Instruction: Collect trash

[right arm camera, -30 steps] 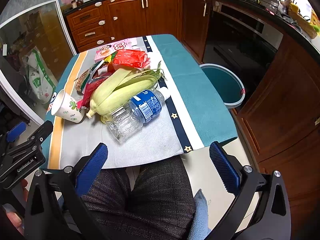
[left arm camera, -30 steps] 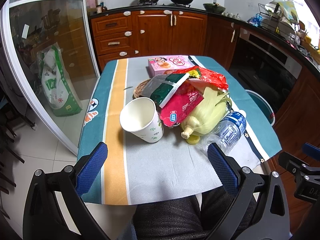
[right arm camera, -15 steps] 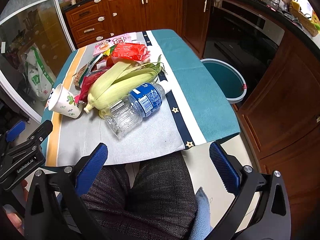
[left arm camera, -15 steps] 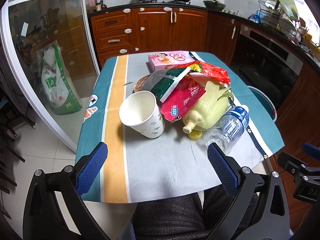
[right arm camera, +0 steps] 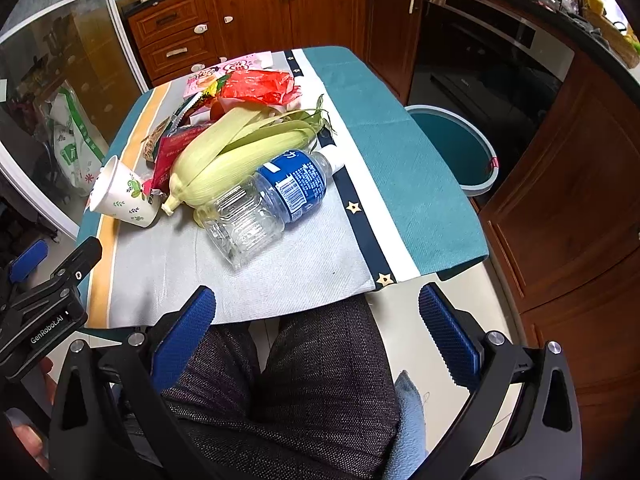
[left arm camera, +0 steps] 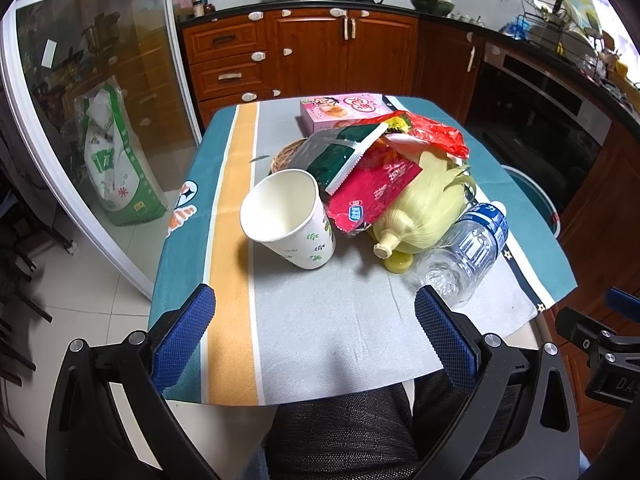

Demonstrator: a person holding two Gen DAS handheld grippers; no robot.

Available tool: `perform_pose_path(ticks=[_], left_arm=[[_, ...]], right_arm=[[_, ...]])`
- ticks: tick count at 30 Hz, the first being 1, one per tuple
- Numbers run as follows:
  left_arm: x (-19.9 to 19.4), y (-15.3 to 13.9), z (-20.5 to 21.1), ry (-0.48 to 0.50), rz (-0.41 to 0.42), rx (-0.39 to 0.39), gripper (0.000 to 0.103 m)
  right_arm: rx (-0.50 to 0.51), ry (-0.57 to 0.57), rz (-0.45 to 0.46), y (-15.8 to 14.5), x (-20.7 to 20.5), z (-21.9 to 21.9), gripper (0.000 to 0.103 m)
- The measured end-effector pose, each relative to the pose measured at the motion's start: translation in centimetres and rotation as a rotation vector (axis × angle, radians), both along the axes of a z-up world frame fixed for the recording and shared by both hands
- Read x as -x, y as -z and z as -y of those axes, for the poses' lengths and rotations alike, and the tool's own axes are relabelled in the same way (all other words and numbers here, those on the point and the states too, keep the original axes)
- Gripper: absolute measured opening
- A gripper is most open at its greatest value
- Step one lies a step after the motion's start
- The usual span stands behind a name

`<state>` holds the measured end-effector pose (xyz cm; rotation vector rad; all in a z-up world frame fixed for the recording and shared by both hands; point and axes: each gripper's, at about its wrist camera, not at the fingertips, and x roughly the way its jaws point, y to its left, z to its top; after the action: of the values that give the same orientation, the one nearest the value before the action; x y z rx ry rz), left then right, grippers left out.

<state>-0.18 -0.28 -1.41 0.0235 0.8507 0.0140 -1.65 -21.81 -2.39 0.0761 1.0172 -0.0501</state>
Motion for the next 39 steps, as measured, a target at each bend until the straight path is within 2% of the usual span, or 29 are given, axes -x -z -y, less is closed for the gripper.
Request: perform_pose_path(ticks=[27, 39], left_arm=[[-1.0, 1.4, -0.1, 0.018, -0.032, 0.005, 0.100], [-3.2, 2.3, -0.6, 0.046, -0.045, 0.006, 0.100]], right_arm=[[0.008, -0.003, -0.055, 1.3, -1.8, -0.3, 0.098], [-0.015, 0.072, -0.058, 1.9, -6.5, 1.1, 0.098]])
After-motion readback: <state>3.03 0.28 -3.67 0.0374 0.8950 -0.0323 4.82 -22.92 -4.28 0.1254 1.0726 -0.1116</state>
